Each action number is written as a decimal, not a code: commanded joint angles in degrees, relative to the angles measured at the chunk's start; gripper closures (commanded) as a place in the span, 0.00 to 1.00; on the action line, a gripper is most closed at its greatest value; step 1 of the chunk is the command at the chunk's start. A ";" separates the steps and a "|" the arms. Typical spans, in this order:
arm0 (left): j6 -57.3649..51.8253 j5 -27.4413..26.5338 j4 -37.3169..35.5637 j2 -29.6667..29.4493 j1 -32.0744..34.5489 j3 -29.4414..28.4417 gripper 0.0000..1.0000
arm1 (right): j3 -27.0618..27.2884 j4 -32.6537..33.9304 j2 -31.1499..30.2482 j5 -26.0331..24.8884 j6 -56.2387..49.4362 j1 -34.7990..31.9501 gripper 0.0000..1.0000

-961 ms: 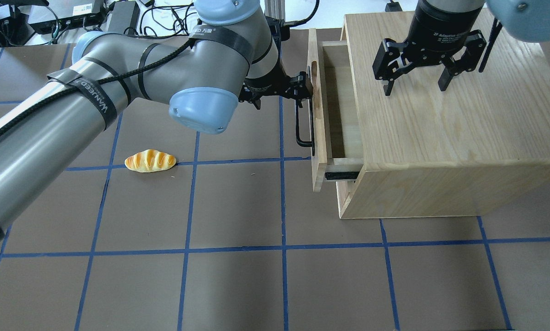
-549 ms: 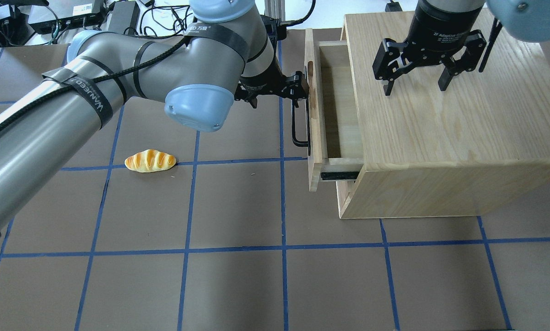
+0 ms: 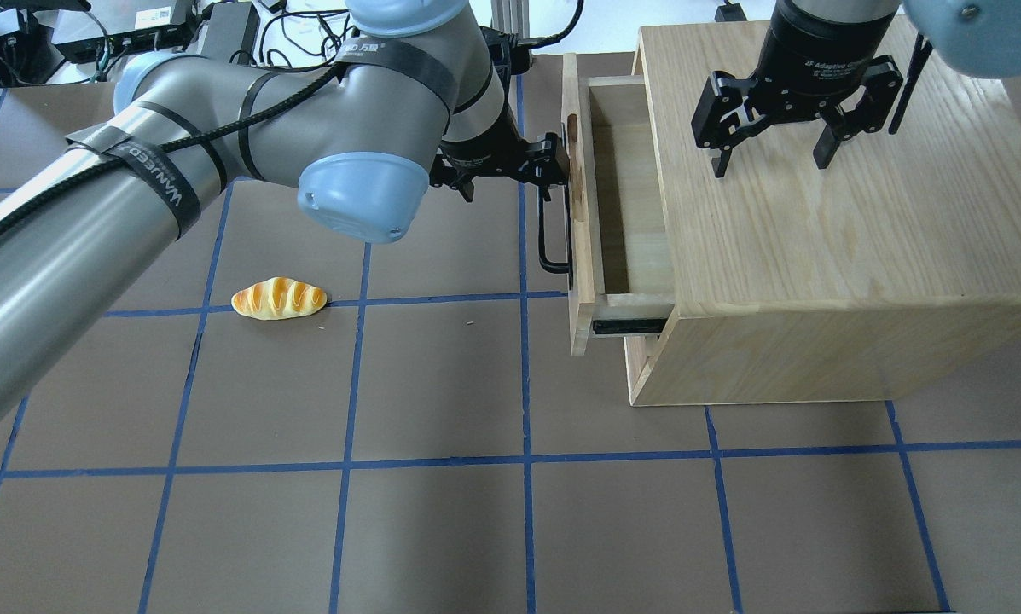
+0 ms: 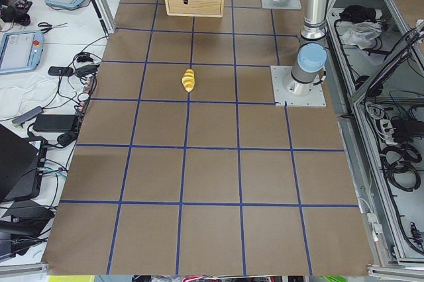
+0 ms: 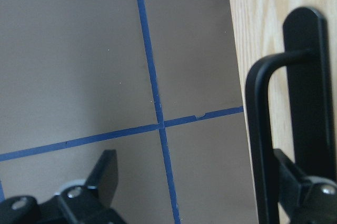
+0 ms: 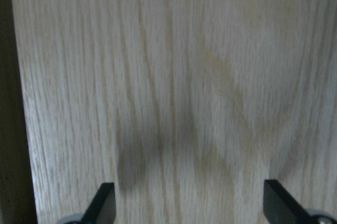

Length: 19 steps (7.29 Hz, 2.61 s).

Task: Open upper drawer
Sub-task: 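Pull the drawer handle with the left gripper away from the cabinet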

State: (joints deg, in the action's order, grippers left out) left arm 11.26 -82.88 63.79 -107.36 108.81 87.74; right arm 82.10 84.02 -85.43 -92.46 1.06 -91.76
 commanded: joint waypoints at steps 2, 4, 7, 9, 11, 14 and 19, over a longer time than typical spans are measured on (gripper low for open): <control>-0.53 0.00 1.50 0.57 -1.57 0.06 0.00 | 0.07 0.00 0.00 0.00 0.08 0.00 0.00; -2.03 0.00 1.69 0.66 -2.20 0.06 0.00 | -0.01 0.00 0.00 0.00 0.08 0.00 0.00; -5.28 -1.76 2.64 0.83 -2.46 -0.03 0.00 | -0.01 0.00 0.00 0.00 0.08 0.00 0.00; -5.63 -1.76 2.92 0.92 -2.90 -0.03 0.00 | 0.08 0.00 0.00 0.00 0.08 0.00 0.00; -6.59 -1.76 3.00 1.09 -3.69 -0.03 0.00 | -0.01 0.00 0.00 0.00 0.08 0.00 0.00; -7.48 -1.67 3.44 1.71 -4.40 -0.03 0.00 | 0.07 0.00 0.00 0.00 -0.01 0.00 0.00; -7.48 -1.76 10.00 4.87 -4.48 -2.03 0.00 | -0.01 0.00 0.00 0.00 0.08 0.00 0.00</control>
State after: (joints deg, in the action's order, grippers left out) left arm 3.78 -84.63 70.48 -103.66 104.39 87.11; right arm 82.09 84.02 -85.43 -92.46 1.14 -91.76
